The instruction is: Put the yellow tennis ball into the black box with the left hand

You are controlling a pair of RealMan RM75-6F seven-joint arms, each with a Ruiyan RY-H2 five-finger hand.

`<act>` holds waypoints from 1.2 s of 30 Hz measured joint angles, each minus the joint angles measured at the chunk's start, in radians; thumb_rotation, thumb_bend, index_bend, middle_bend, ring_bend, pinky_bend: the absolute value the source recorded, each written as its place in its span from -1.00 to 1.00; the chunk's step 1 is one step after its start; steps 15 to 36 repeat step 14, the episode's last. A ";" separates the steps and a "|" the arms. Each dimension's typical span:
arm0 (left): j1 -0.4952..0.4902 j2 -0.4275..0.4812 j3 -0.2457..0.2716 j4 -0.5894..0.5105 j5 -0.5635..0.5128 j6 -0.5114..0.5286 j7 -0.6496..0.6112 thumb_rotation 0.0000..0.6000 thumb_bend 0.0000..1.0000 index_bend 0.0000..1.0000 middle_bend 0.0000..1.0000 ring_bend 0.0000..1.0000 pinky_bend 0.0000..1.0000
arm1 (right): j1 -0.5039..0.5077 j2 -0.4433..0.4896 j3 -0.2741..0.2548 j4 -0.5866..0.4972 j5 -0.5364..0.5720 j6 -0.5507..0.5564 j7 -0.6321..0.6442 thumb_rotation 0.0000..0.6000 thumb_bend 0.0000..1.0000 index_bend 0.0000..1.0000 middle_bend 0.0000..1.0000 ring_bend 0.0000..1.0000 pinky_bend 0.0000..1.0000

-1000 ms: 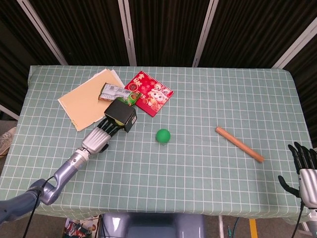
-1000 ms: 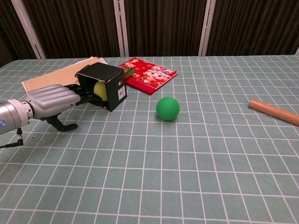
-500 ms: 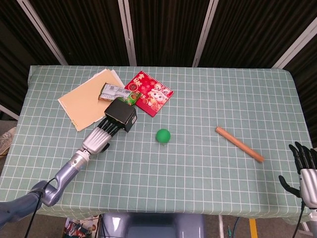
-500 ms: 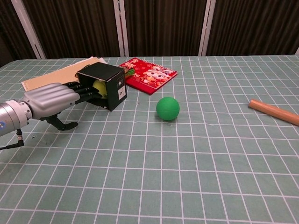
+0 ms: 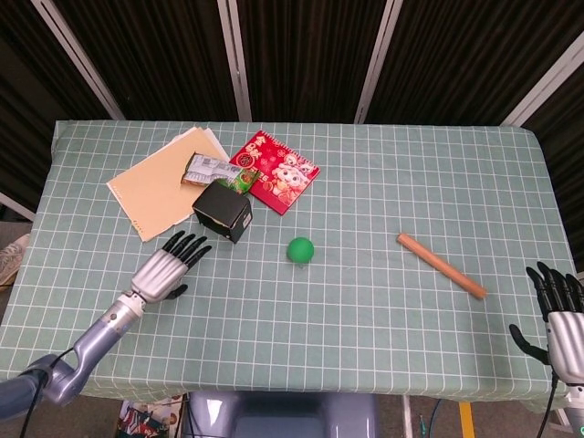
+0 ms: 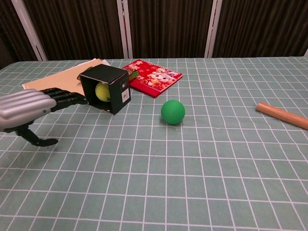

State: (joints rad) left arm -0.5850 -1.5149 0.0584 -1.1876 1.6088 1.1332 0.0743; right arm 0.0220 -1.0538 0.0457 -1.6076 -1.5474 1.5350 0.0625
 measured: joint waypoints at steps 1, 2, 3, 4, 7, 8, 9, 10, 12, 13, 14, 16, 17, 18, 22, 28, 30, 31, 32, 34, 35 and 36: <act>0.018 0.025 0.009 -0.040 0.004 0.028 0.001 1.00 -0.59 -1.00 -1.00 -1.00 -1.00 | 0.001 0.000 -0.001 -0.001 -0.002 -0.002 -0.002 1.00 -0.36 -1.00 -1.00 -1.00 -1.00; 0.039 0.050 0.019 -0.081 0.009 0.059 0.003 1.00 -0.61 -1.00 -1.00 -1.00 -1.00 | 0.001 -0.001 -0.002 -0.001 -0.003 -0.003 -0.004 1.00 -0.36 -1.00 -1.00 -1.00 -1.00; 0.069 0.084 0.033 -0.137 0.017 0.107 0.009 1.00 -0.62 -1.00 -1.00 -1.00 -1.00 | 0.001 0.000 -0.003 -0.002 -0.004 -0.004 -0.005 1.00 -0.36 -1.00 -1.00 -1.00 -1.00; 0.094 0.108 0.044 -0.177 0.022 0.148 0.016 1.00 -0.64 -1.00 -1.00 -1.00 -1.00 | 0.002 0.000 -0.004 -0.004 -0.004 -0.004 -0.006 1.00 -0.36 -1.00 -1.00 -1.00 -1.00; 0.188 0.176 0.075 -0.273 0.040 0.297 0.046 1.00 -0.68 -1.00 -1.00 -1.00 -1.00 | 0.000 0.001 -0.004 -0.010 -0.005 -0.002 -0.006 1.00 -0.36 -1.00 -1.00 -1.00 -1.00; 0.216 0.191 0.082 -0.293 0.044 0.344 0.054 1.00 -0.69 -1.00 -1.00 -1.00 -1.00 | 0.000 0.001 -0.005 -0.012 -0.006 0.000 -0.005 1.00 -0.36 -1.00 -1.00 -1.00 -1.00; 0.256 0.208 0.089 -0.317 0.049 0.406 0.065 1.00 -0.70 -1.00 -1.00 -1.00 -1.00 | -0.001 0.002 -0.005 -0.014 -0.008 0.002 -0.003 1.00 -0.36 -1.00 -1.00 -1.00 -1.00; 0.285 0.221 0.093 -0.333 0.052 0.451 0.075 1.00 -0.70 -1.00 -1.00 -1.00 -1.00 | -0.003 0.004 -0.006 -0.016 -0.010 0.005 0.000 1.00 -0.36 -1.00 -1.00 -1.00 -1.00; 0.351 0.246 0.098 -0.367 0.058 0.541 0.098 1.00 -0.71 -1.00 -1.00 -1.00 -1.00 | -0.006 0.007 -0.008 -0.021 -0.009 0.007 0.000 1.00 -0.36 -1.00 -1.00 -1.00 -1.00; 0.376 0.254 0.098 -0.378 0.060 0.573 0.107 1.00 -0.71 -1.00 -1.00 -1.00 -1.00 | -0.008 0.009 -0.009 -0.024 -0.007 0.007 -0.002 1.00 -0.36 -1.00 -1.00 -1.00 -1.00; 0.397 0.262 0.097 -0.387 0.062 0.599 0.115 1.00 -0.72 -1.00 -1.00 -1.00 -1.00 | -0.009 0.010 -0.009 -0.026 -0.007 0.009 -0.006 1.00 -0.36 -1.00 -1.00 -1.00 -1.00; 0.397 0.262 0.097 -0.387 0.062 0.599 0.115 1.00 -0.72 -1.00 -1.00 -1.00 -1.00 | -0.009 0.010 -0.009 -0.026 -0.007 0.009 -0.006 1.00 -0.36 -1.00 -1.00 -1.00 -1.00; 0.397 0.262 0.097 -0.387 0.062 0.599 0.115 1.00 -0.72 -1.00 -1.00 -1.00 -1.00 | -0.009 0.010 -0.009 -0.026 -0.007 0.009 -0.006 1.00 -0.36 -1.00 -1.00 -1.00 -1.00; 0.397 0.262 0.097 -0.387 0.062 0.599 0.115 1.00 -0.72 -1.00 -1.00 -1.00 -1.00 | -0.009 0.010 -0.009 -0.026 -0.007 0.009 -0.006 1.00 -0.36 -1.00 -1.00 -1.00 -1.00; 0.397 0.262 0.097 -0.387 0.062 0.599 0.115 1.00 -0.72 -1.00 -1.00 -1.00 -1.00 | -0.009 0.010 -0.009 -0.026 -0.007 0.009 -0.006 1.00 -0.36 -1.00 -1.00 -1.00 -1.00; 0.397 0.262 0.097 -0.387 0.062 0.599 0.115 1.00 -0.72 -1.00 -1.00 -1.00 -1.00 | -0.009 0.010 -0.009 -0.026 -0.007 0.009 -0.006 1.00 -0.36 -1.00 -1.00 -1.00 -1.00; 0.397 0.262 0.097 -0.387 0.062 0.599 0.115 1.00 -0.72 -1.00 -1.00 -1.00 -1.00 | -0.009 0.010 -0.009 -0.026 -0.007 0.009 -0.006 1.00 -0.36 -1.00 -1.00 -1.00 -1.00; 0.397 0.262 0.097 -0.387 0.062 0.599 0.115 1.00 -0.72 -1.00 -1.00 -1.00 -1.00 | -0.009 0.010 -0.009 -0.026 -0.007 0.009 -0.006 1.00 -0.36 -1.00 -1.00 -1.00 -1.00; 0.397 0.262 0.097 -0.387 0.062 0.599 0.115 1.00 -0.72 -1.00 -1.00 -1.00 -1.00 | -0.009 0.010 -0.009 -0.026 -0.007 0.009 -0.006 1.00 -0.36 -1.00 -1.00 -1.00 -1.00; 0.397 0.262 0.097 -0.387 0.062 0.599 0.115 1.00 -0.72 -1.00 -1.00 -1.00 -1.00 | -0.009 0.010 -0.009 -0.026 -0.007 0.009 -0.006 1.00 -0.36 -1.00 -1.00 -1.00 -1.00; 0.397 0.262 0.097 -0.387 0.062 0.599 0.115 1.00 -0.72 -1.00 -1.00 -1.00 -1.00 | -0.009 0.010 -0.009 -0.026 -0.007 0.009 -0.006 1.00 -0.36 -1.00 -1.00 -1.00 -1.00; 0.397 0.262 0.097 -0.387 0.062 0.599 0.115 1.00 -0.72 -1.00 -1.00 -1.00 -1.00 | -0.009 0.010 -0.009 -0.026 -0.007 0.009 -0.006 1.00 -0.36 -1.00 -1.00 -1.00 -1.00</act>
